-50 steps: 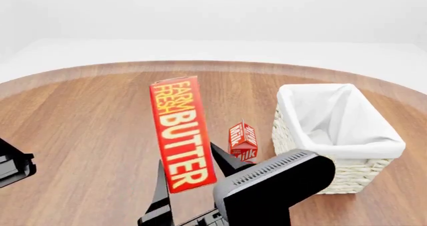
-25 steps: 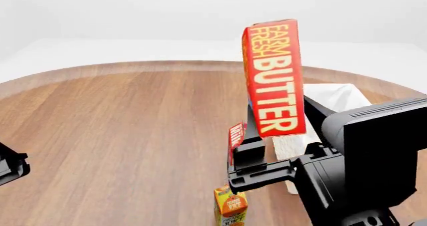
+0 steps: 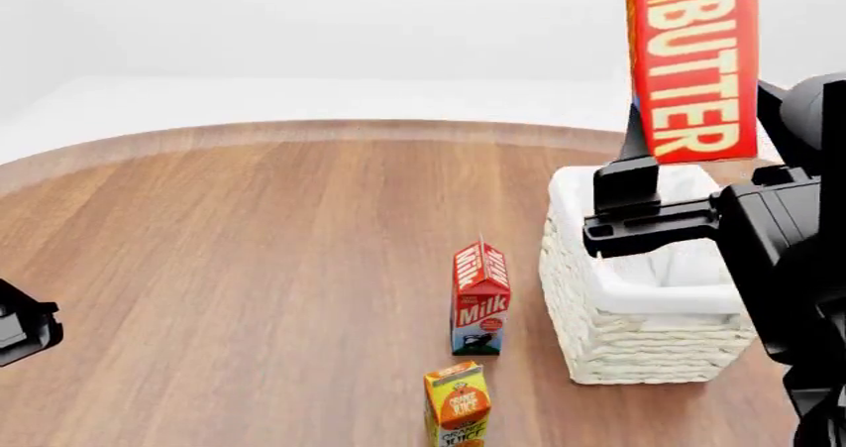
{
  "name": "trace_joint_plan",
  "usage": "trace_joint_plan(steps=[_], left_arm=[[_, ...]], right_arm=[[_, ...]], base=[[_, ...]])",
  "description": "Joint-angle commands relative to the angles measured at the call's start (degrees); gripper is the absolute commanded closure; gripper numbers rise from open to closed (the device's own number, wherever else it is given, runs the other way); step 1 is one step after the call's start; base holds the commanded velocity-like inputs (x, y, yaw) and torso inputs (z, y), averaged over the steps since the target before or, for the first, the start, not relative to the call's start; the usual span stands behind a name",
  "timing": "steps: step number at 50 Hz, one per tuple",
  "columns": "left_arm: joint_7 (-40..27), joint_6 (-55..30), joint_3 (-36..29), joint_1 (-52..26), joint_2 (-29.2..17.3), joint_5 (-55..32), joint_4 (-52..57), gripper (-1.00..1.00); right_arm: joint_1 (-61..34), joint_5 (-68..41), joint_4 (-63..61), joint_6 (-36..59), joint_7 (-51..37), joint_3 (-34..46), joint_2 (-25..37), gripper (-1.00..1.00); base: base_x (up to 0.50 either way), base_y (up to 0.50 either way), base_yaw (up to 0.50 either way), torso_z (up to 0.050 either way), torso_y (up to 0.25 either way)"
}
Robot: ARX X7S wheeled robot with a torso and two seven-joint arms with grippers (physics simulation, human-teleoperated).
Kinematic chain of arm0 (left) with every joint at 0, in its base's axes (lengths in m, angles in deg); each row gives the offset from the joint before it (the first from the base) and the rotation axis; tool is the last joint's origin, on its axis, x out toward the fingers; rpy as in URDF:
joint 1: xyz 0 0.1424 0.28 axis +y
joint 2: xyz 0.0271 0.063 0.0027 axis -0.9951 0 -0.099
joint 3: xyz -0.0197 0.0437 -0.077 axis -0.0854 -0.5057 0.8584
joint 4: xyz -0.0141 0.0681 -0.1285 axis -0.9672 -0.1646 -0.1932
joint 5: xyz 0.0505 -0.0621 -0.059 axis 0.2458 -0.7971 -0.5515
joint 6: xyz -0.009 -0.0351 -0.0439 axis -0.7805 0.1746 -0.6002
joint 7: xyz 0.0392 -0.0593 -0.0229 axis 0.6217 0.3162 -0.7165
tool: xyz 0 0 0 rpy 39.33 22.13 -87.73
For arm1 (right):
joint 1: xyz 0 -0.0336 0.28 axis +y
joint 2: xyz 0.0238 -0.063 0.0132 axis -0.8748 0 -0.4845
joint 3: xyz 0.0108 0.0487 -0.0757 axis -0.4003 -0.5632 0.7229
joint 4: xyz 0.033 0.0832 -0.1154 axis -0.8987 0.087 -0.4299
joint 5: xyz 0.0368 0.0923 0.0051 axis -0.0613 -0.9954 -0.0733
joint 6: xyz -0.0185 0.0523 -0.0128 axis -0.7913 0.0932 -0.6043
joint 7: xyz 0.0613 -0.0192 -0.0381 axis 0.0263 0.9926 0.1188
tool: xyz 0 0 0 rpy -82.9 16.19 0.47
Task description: Pick up the cream cheese box and the butter, and put them in the basket.
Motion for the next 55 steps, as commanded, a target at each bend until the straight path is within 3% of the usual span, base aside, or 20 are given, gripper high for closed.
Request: trace_joint_plan(steps=[1,14,35,55], left_arm=[[0.95,0.19,0.97,-0.05,0.95,0.90,-0.37,-1.00],[1.00,-0.20,0.26,-0.48,0.87,1.19,-0.51,-1.00],[1.13,-0.46,-0.73,-0.71,0.83,1.71,-0.76,-1.00],[1.31,-1.33,-1.14,-1.12,0.42,1.51,-0.78,-1.00]], right_arm=[[-5.51,5.18,9.64,6.79,12.07,-2.08,0.49,1.00],[-12.31,14.79,23.15,13.62,28.95,-0.04,-2.53,1.00],[-23.09,30.42,45.10,18.59,46.10,6.45,-9.60,1.00],[-26.08,42.55,63.47,15.10,60.22,14.72,-17.14,1.00]], base=[[0.00,0.00,0.00,0.000,0.000],[0.00,0.00,0.00,0.000,0.002],[0.00,0.00,0.00,0.000,0.001],[0.00,0.00,0.00,0.000,0.002]])
